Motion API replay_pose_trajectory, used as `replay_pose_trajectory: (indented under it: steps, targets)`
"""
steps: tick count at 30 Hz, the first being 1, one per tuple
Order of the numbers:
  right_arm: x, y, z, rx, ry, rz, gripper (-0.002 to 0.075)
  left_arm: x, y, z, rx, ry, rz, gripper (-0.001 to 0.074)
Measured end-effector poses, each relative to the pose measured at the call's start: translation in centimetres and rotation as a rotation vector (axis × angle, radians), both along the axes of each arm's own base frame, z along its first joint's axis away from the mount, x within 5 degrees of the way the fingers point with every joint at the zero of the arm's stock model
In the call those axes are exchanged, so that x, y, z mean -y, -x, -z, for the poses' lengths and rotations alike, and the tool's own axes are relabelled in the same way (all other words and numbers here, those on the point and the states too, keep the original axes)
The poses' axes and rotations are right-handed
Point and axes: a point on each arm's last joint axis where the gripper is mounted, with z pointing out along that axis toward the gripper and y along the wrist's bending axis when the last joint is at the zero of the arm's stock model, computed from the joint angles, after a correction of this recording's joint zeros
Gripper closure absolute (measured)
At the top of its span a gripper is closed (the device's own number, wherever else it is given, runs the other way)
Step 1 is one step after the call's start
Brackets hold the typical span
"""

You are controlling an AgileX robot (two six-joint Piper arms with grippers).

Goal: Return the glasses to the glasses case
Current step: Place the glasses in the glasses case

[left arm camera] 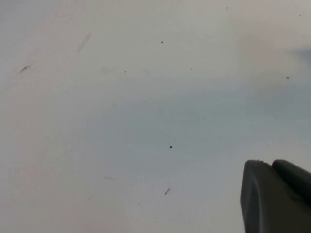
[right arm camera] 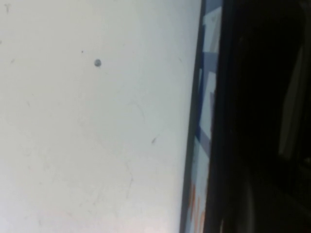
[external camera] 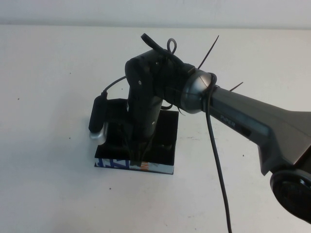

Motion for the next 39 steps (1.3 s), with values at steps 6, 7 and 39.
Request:
replay_pose_trajectory:
  steps: [6, 7, 39]
  targets:
    - [0.0, 0.0, 0.0, -0.006, -0.003, 0.011, 0.0685, 0.0, 0.0, 0.0, 0.000, 0.000, 0.000, 0.0739]
    - [0.0, 0.0, 0.0, -0.007, -0.003, 0.013, 0.0685, 0.0, 0.0, 0.0, 0.000, 0.000, 0.000, 0.0739]
    - [1.5, 0.4, -5.3, 0.085, -0.056, 0.089, 0.0380, 0.0, 0.0, 0.0, 0.000, 0.000, 0.000, 0.0739]
